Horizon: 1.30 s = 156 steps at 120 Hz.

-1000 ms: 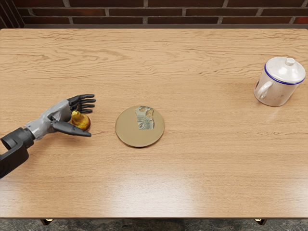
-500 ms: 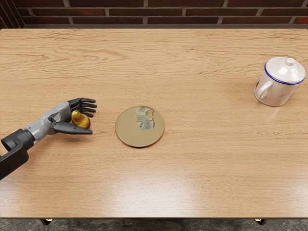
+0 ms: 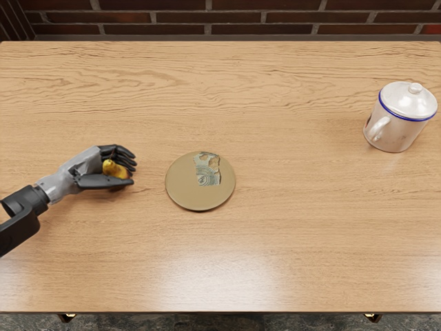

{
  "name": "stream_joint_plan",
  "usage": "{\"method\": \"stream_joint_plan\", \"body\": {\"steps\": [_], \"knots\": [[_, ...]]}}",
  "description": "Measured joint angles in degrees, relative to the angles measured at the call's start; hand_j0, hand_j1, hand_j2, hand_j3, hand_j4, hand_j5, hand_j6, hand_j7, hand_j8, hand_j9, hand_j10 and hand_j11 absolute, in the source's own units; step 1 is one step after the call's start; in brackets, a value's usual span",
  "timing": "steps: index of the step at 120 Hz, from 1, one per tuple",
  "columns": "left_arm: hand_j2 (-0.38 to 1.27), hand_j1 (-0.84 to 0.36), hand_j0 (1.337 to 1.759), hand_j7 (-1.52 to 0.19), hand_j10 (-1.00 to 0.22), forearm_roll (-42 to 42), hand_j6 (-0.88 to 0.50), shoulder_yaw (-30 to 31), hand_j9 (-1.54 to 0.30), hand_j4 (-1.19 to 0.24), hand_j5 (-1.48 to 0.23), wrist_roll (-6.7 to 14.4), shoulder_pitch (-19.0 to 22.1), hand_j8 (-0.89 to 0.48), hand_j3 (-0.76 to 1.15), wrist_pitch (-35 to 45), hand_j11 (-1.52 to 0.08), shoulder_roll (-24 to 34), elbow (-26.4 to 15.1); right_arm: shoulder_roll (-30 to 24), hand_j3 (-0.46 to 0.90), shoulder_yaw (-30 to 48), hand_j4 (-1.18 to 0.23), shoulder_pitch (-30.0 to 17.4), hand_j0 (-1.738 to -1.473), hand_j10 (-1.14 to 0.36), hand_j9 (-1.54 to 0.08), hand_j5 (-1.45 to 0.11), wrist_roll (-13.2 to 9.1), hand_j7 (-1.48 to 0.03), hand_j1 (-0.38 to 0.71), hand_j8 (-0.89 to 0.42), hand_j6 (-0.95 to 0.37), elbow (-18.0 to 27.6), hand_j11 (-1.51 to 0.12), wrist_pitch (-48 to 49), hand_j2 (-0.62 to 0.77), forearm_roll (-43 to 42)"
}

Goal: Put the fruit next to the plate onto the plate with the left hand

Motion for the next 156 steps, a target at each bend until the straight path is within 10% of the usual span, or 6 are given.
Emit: {"method": "stream_joint_plan", "body": {"steps": [156], "knots": [[0.16, -0.49, 1.653, -1.06, -0.48, 1.44, -0.68, 0.08, -1.06, -0.76, -1.05, 0.00, -9.17, -0.47, 0.00, -13.05, -1.06, -3.41, -4.33, 0.00, 0.00, 0.00, 0.00, 0.01, -1.658, 0.00, 0.00, 0.00, 0.00, 0.00, -0.35, 0.00, 0.00, 0.00, 0.00, 0.00, 0.00, -0.01]]}}
